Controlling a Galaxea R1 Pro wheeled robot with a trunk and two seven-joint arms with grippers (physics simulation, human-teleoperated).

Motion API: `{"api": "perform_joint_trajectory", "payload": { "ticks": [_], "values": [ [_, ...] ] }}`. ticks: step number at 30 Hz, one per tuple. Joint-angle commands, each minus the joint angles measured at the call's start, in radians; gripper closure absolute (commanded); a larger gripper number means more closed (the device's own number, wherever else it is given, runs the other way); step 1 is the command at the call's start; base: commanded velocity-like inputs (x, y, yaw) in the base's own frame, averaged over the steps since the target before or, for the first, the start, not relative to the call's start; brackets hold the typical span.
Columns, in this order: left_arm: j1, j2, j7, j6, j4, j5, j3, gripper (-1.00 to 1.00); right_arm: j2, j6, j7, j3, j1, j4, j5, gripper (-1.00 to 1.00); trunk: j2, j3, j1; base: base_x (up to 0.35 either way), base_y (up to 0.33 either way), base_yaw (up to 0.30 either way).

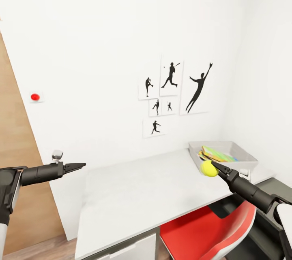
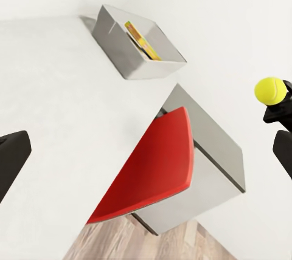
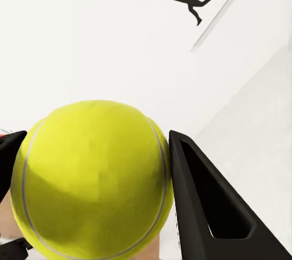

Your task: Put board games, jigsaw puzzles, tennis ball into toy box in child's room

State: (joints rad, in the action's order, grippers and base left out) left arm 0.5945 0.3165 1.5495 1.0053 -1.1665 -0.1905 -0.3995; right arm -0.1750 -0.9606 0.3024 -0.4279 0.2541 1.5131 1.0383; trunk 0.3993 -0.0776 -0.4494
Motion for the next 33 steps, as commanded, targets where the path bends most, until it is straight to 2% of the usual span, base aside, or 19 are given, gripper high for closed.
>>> {"api": "perform_joint_trajectory", "payload": {
  "ticks": [1, 10, 24, 33],
  "values": [
    [0.001, 0.000, 0.009, 0.010, -0.001, -0.010, -0.002, -1.00, 0.000, -0.004, 0.006, -0.002, 0.001, -0.001, -0.004, 1.00, 0.001, 0.000, -0.001, 0.131, -0.264, 0.000],
    [0.001, 0.000, 0.009, 0.010, -0.002, -0.010, -0.002, -1.00, 0.000, -0.006, 0.006, -0.002, 0.001, -0.001, -0.004, 1.00, 0.001, 0.000, -0.001, 0.167, -0.234, -0.015],
    [0.001, 0.000, 0.009, 0.009, -0.002, -0.010, -0.002, -1.00, 0.000, -0.006, 0.006, -0.002, 0.001, -0.001, -0.003, 1.00, 0.001, -0.006, -0.001, 0.181, -0.236, -0.238],
    [0.001, 0.000, 0.009, 0.009, -0.002, -0.010, -0.001, -1.00, 0.000, -0.006, 0.006, -0.002, 0.001, 0.001, -0.003, 1.00, 0.001, -0.005, -0.001, 0.163, -0.268, 0.028]
  ]
}}
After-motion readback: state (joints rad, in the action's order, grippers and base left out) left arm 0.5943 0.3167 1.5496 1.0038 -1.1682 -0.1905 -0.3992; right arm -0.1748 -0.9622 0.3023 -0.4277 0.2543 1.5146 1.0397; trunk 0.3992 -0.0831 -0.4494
